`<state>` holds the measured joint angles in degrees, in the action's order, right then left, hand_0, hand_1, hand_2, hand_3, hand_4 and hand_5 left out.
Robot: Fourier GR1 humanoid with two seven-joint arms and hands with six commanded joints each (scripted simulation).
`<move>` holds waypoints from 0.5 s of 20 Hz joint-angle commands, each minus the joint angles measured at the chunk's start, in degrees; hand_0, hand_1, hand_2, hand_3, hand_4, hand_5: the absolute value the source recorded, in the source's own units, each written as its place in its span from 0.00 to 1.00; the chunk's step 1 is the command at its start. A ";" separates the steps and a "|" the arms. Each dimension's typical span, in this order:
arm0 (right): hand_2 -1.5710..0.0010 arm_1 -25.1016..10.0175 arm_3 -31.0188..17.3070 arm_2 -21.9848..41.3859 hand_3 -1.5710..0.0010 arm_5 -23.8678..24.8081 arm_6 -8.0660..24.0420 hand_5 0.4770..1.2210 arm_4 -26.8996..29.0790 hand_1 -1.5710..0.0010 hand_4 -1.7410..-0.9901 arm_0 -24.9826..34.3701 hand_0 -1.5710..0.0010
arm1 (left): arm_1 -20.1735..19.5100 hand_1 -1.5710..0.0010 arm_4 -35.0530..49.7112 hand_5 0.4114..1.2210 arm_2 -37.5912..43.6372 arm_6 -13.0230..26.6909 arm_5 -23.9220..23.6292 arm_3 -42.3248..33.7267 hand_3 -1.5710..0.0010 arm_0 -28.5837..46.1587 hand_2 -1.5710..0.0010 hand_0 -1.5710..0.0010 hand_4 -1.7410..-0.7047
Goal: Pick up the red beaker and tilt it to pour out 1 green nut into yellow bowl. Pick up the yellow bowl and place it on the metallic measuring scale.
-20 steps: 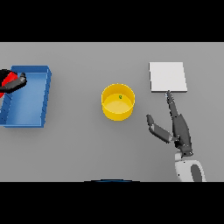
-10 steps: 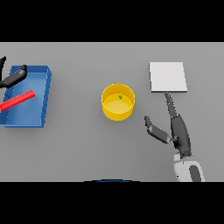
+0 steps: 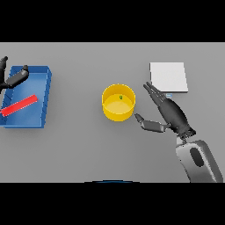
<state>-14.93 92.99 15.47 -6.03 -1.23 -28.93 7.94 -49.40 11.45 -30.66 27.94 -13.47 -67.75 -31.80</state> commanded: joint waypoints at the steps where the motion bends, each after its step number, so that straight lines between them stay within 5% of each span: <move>1: 1.00 -1.32 -0.43 1.39 1.00 -1.36 0.23 0.27 -1.93 1.00 0.61 1.73 1.00 | 0.25 1.00 -0.28 0.37 -0.24 0.43 0.14 0.40 1.00 -0.57 1.00 1.00 0.91; 4: 1.00 -4.83 -3.48 5.86 1.00 -4.33 -0.99 0.26 -8.30 1.00 0.62 7.27 1.00 | 0.20 1.00 -0.40 0.37 -0.26 0.19 0.31 0.87 1.00 -0.70 1.00 1.00 0.91; 10: 1.00 -5.67 -9.23 10.63 1.00 -10.53 -3.40 0.24 -11.27 1.00 0.62 16.70 1.00 | 0.17 1.00 -0.61 0.38 -0.80 0.71 0.00 -0.54 1.00 -0.68 1.00 1.00 0.91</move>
<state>-20.59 83.77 26.10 -16.53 -4.57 -40.20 24.68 -49.21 10.84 -31.45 28.67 -13.49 -68.30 -32.52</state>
